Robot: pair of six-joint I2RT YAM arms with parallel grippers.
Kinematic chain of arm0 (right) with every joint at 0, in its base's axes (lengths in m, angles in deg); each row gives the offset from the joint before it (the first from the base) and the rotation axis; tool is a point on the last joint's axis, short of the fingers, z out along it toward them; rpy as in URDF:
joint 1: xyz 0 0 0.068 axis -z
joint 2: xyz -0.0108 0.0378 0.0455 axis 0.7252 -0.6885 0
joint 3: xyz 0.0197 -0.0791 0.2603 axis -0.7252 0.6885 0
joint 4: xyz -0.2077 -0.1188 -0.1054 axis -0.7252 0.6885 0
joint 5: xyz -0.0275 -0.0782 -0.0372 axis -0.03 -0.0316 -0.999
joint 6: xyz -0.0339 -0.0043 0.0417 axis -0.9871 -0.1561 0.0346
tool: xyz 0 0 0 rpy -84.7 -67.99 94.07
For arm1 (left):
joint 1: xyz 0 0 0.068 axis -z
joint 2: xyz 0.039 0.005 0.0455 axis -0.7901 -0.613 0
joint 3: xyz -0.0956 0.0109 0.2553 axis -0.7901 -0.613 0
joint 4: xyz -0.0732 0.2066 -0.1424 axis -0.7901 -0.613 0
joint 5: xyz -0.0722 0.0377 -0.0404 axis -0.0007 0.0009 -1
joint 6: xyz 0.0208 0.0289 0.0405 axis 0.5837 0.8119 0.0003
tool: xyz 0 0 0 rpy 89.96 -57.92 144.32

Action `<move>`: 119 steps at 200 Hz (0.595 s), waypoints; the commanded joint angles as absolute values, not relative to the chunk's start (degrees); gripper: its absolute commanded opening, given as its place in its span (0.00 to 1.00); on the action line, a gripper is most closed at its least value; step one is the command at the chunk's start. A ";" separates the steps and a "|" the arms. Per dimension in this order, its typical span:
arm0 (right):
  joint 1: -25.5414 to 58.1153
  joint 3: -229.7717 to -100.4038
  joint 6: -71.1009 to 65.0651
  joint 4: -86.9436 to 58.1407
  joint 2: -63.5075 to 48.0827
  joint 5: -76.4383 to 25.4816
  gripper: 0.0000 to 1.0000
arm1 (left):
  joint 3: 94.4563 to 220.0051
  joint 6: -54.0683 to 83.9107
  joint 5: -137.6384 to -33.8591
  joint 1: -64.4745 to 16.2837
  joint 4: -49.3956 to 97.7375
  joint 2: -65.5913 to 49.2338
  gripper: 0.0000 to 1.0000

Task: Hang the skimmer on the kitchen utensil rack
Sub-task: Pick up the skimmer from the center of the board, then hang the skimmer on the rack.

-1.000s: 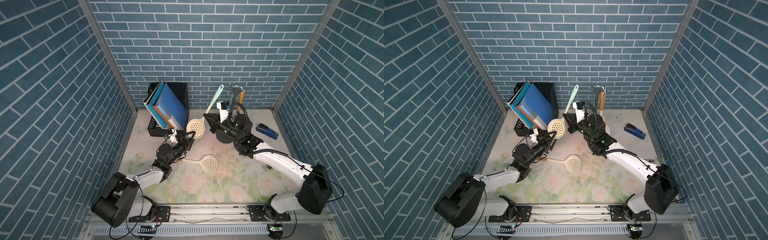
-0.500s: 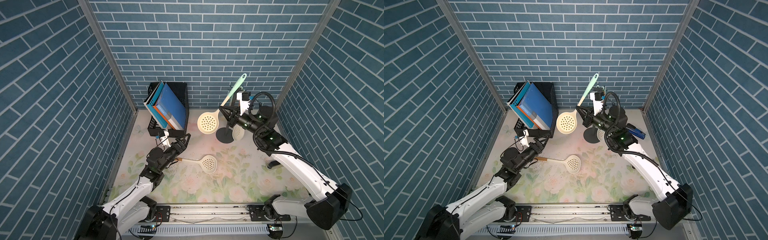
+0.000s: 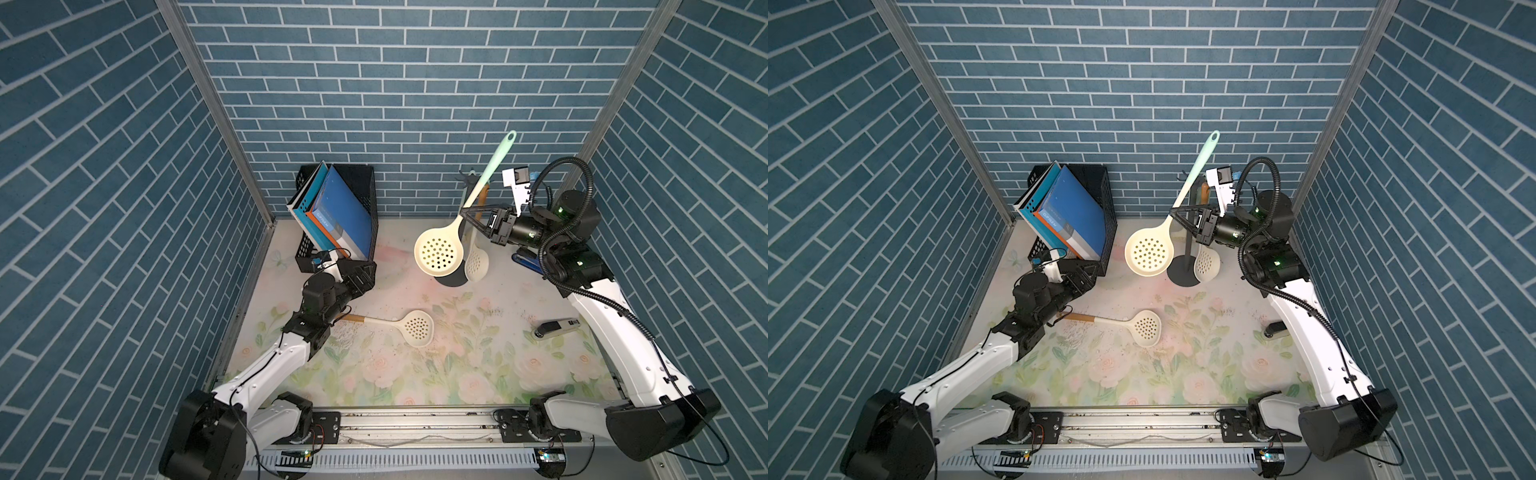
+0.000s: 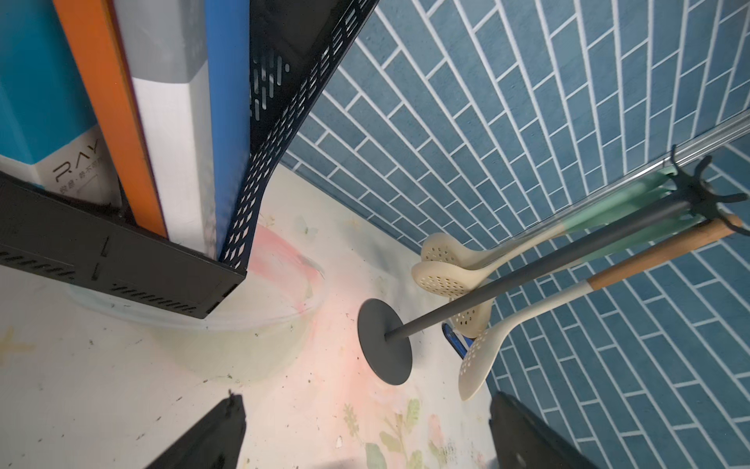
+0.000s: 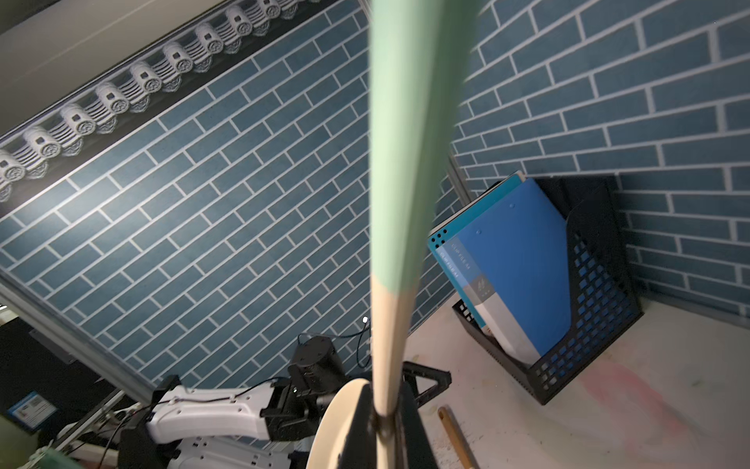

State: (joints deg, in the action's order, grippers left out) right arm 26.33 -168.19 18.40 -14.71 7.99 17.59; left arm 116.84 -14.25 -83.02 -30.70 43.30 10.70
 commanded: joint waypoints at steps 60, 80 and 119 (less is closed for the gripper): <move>30.41 -152.14 32.38 -35.55 7.14 34.64 0.00 | 118.04 -12.53 -83.80 -31.02 46.11 7.17 1.00; 31.38 -147.92 42.21 -51.81 5.36 37.28 0.00 | 118.12 -12.53 -83.76 -31.03 46.09 7.18 1.00; 33.06 -145.03 68.89 -89.47 -3.20 39.03 0.00 | 118.33 -12.75 -83.45 -31.05 46.16 6.88 1.00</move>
State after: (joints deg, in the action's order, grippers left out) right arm 32.03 -145.17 46.21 -56.54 1.14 36.06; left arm 117.27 -13.44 -83.63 -30.70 45.03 7.09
